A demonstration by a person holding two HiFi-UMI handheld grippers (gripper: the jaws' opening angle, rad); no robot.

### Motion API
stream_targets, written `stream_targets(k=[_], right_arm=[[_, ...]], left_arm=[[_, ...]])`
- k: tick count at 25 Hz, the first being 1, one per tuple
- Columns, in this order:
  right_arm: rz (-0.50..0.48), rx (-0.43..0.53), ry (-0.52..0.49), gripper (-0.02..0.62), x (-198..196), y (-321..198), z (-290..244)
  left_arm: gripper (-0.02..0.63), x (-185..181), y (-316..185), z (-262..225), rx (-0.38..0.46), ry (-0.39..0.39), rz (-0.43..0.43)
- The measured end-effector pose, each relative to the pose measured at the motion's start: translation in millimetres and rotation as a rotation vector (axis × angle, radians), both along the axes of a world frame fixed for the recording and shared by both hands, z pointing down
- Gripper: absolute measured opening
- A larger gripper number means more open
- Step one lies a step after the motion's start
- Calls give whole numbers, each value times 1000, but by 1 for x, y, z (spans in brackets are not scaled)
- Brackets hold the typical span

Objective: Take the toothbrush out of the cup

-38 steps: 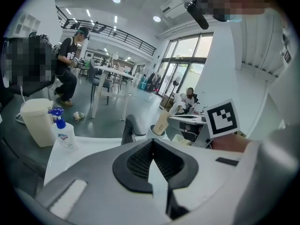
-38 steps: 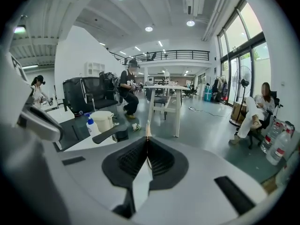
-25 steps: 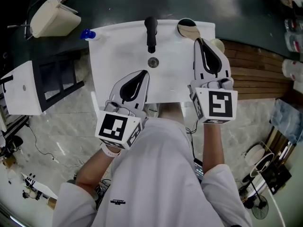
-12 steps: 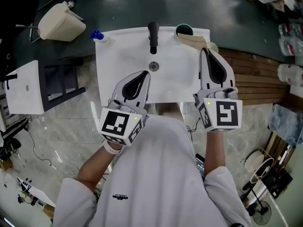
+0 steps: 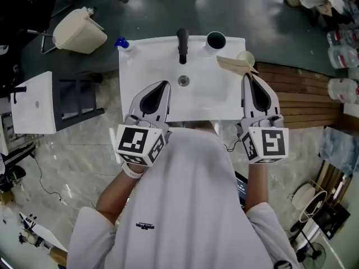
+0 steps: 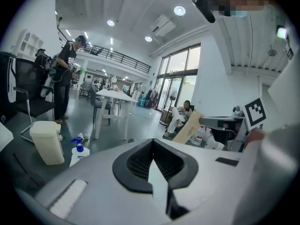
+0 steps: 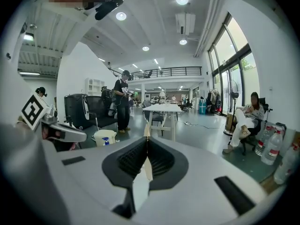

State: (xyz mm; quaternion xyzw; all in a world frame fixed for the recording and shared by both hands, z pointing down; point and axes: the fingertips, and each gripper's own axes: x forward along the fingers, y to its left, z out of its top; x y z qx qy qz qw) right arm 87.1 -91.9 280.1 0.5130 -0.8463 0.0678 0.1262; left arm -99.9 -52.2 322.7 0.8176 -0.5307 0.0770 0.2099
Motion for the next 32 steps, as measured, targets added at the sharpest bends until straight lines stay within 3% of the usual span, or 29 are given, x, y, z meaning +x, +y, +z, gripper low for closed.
stream_targets(k=[24,32], right_arm=[[64,-64,-54,6,30,42,19],[91,-75,-53,6,42,53,22]], left_arm=[[6,0,14,-9,26,-32,-3],[6,19,14,-9,25,-31,54]])
